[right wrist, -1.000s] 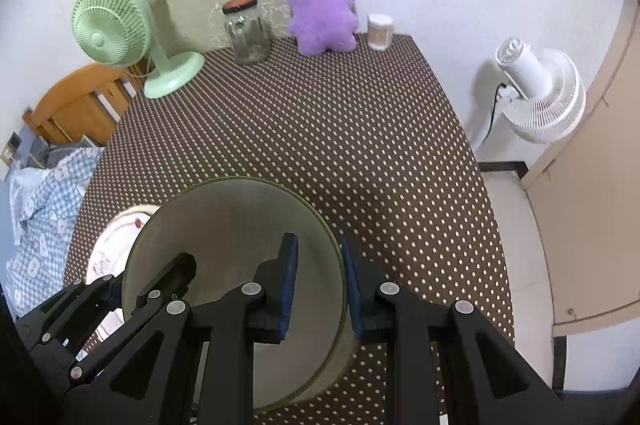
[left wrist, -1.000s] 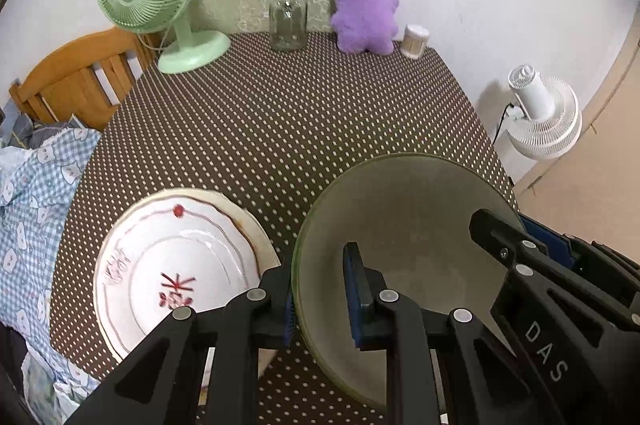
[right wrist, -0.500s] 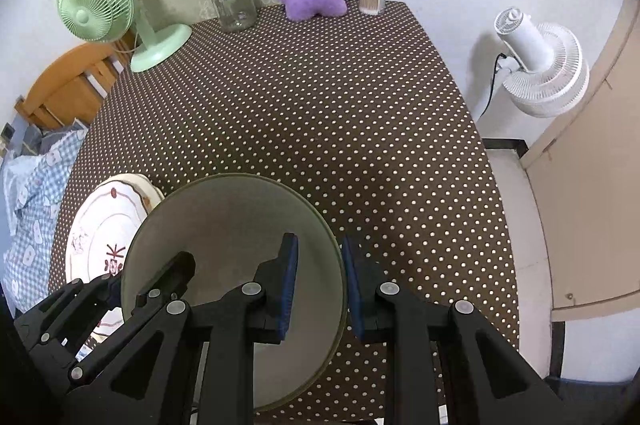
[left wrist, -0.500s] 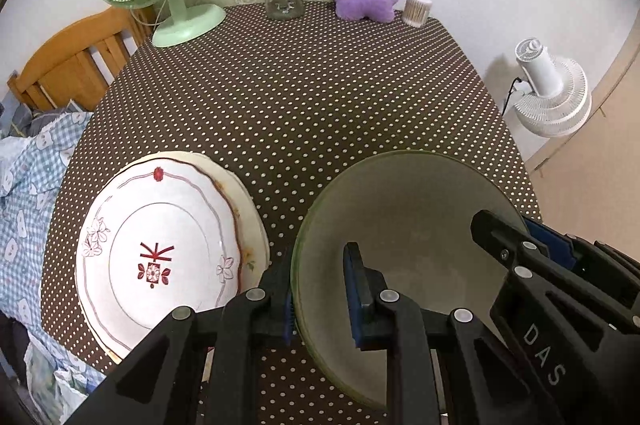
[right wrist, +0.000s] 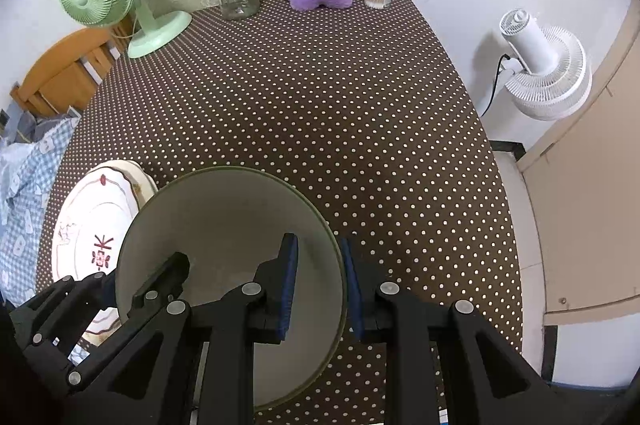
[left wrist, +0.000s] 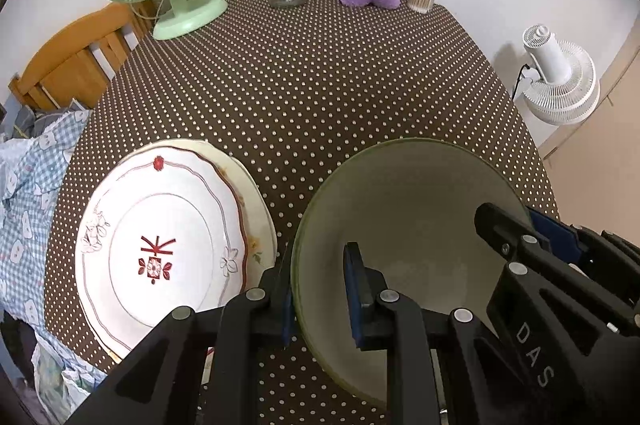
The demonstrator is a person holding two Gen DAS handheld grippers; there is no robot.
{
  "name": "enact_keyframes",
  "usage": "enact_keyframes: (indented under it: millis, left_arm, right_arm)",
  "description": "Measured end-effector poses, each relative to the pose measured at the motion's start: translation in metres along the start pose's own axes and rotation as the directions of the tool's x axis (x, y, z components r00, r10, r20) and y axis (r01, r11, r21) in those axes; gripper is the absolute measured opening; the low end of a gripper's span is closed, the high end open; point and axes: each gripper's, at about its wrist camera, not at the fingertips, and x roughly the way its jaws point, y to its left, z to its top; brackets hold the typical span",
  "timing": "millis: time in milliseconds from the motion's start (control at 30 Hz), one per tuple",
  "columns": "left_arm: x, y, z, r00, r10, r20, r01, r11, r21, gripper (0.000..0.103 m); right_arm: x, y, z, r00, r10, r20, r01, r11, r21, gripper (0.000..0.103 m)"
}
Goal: Organize plates and bowls
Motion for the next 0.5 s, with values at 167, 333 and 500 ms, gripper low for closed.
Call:
enact_keyframes:
  millis: [167, 333, 500]
  left_arm:
    - [0.000, -0.001, -0.001, 1.000, -0.009, 0.004, 0.009, 1.000, 0.003, 0.023]
    - [-0.003, 0.000, -0.003, 0.999, -0.046, 0.009, 0.046, 0.999, -0.016, 0.037]
    - [-0.006, 0.006, -0.004, 0.997, -0.073, 0.012, 0.073, 0.997, -0.027, 0.064]
  right_arm:
    - [0.001, 0.001, -0.001, 1.000, 0.001, 0.000, -0.001, 1.000, 0.004, 0.029]
    - [-0.002, -0.003, -0.003, 0.999, 0.043, -0.001, -0.043, 0.999, 0.013, 0.031]
    - [-0.004, -0.009, -0.005, 0.997, 0.074, -0.003, -0.074, 0.997, 0.021, 0.067]
